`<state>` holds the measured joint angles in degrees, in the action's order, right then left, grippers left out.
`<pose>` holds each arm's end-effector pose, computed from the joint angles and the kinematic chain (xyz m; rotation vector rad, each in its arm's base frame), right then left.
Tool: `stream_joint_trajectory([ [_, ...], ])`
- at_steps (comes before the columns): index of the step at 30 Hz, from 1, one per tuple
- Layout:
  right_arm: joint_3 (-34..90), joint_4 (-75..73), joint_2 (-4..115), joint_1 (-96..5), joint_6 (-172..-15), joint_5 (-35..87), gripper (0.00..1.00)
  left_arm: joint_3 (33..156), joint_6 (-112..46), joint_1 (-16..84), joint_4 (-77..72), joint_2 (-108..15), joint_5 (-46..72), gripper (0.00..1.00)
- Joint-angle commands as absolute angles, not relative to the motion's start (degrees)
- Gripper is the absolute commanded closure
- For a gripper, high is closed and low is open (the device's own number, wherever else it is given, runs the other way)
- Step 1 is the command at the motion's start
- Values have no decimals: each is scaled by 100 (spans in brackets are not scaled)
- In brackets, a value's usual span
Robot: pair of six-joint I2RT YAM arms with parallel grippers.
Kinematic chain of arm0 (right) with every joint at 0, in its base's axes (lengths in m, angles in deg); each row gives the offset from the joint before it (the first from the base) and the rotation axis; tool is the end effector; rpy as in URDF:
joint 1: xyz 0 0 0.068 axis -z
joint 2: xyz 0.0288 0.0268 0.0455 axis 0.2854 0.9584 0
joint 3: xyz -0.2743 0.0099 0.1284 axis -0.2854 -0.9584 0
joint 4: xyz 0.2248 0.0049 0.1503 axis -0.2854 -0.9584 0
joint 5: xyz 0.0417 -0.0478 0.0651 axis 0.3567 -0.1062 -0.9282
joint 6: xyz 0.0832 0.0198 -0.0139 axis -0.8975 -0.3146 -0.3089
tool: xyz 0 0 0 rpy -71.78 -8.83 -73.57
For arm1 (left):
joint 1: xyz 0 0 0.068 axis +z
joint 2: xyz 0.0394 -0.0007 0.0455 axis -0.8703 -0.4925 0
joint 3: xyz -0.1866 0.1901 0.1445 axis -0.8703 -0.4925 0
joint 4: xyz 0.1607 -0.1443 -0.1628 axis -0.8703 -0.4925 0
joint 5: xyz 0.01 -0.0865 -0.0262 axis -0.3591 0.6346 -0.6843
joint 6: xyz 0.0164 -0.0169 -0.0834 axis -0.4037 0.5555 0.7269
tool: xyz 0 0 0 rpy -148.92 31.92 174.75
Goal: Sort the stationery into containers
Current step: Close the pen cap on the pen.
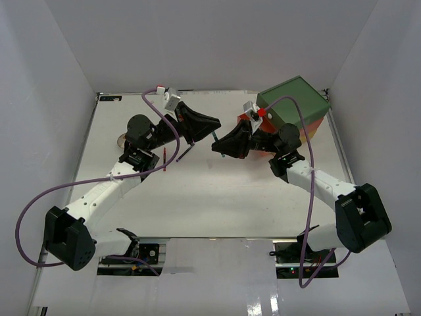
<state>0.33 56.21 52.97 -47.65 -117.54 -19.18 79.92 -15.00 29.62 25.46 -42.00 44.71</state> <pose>0.2426 0.2177 0.3755 -0.9053 1.1413 1.4201 0.2441 -0.2036 0.4283 0.6707 1.3215 -1.3167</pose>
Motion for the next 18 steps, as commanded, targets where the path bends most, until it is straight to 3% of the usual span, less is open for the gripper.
stream_joint_trajectory([
  [1, 794, 6685, 4909, -4673, -11806, -1040, 92, 7606, -1433, 2736, 1519, -4443, 5263, 100],
  [9, 785, 6676, 4944, -4673, -11833, -1058, 92, 7676, -1477, 2736, 1484, -4452, 5219, 100],
  [18, 249, 6202, 4909, -4682, -11622, -1224, 92, 8291, -1881, 2736, 1080, -4285, 4498, 81],
])
